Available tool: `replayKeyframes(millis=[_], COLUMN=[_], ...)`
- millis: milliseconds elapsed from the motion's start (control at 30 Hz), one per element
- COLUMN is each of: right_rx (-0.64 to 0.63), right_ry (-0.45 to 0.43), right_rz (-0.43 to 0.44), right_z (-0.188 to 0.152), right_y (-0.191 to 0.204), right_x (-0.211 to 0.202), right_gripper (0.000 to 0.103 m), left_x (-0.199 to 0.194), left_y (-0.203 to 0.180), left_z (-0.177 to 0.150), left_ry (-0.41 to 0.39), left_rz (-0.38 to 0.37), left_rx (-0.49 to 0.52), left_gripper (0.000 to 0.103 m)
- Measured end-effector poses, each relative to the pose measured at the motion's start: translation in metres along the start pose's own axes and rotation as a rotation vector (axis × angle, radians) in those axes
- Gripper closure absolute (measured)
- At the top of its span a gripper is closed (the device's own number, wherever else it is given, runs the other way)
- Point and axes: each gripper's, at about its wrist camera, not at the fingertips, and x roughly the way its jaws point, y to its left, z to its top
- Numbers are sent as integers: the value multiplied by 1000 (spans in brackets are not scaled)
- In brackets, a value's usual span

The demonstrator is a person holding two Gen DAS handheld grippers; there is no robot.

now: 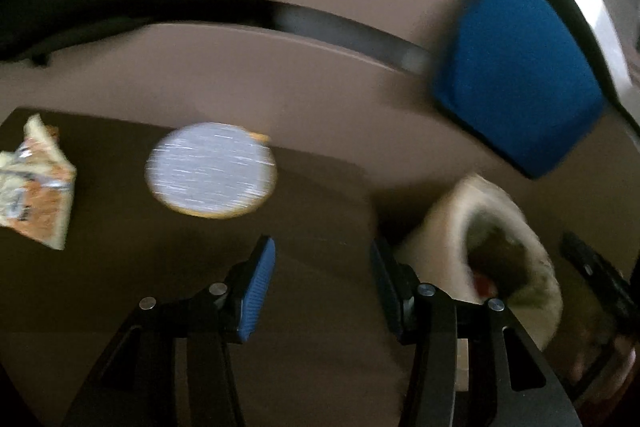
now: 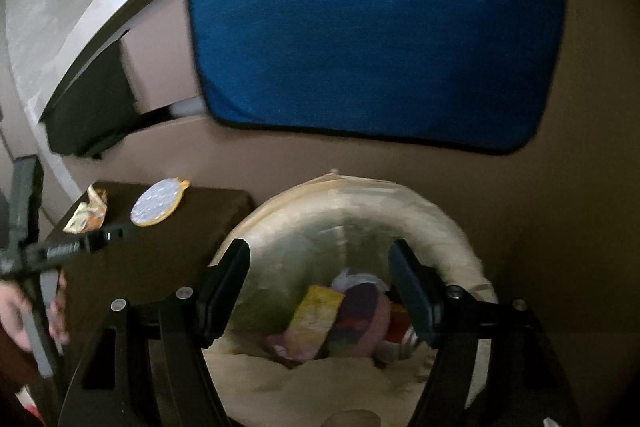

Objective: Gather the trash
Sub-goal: 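Move both tools back over the glitter pad and white wrapper on the table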

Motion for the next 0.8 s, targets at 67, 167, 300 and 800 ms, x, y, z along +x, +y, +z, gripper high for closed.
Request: replayKeyframes(millis=[67, 167, 300, 800], right_rx=[-24, -38, -56, -54], right_ry=[0, -8, 9, 75], right_rz=[18, 39, 73, 67], right_z=[0, 1, -1, -6], right_y=[11, 26, 45, 62], right_x=[3, 6, 14, 40], right_gripper=[34, 34, 34, 34], left_x=[1, 12, 42, 73], left_y=[29, 62, 86, 83], left_z=[13, 35, 56, 56], left_ry=[-24, -24, 49, 78], left_rz=[28, 40, 57, 136], left_rx=[-38, -81, -76, -56], left_gripper=[53, 53, 53, 88])
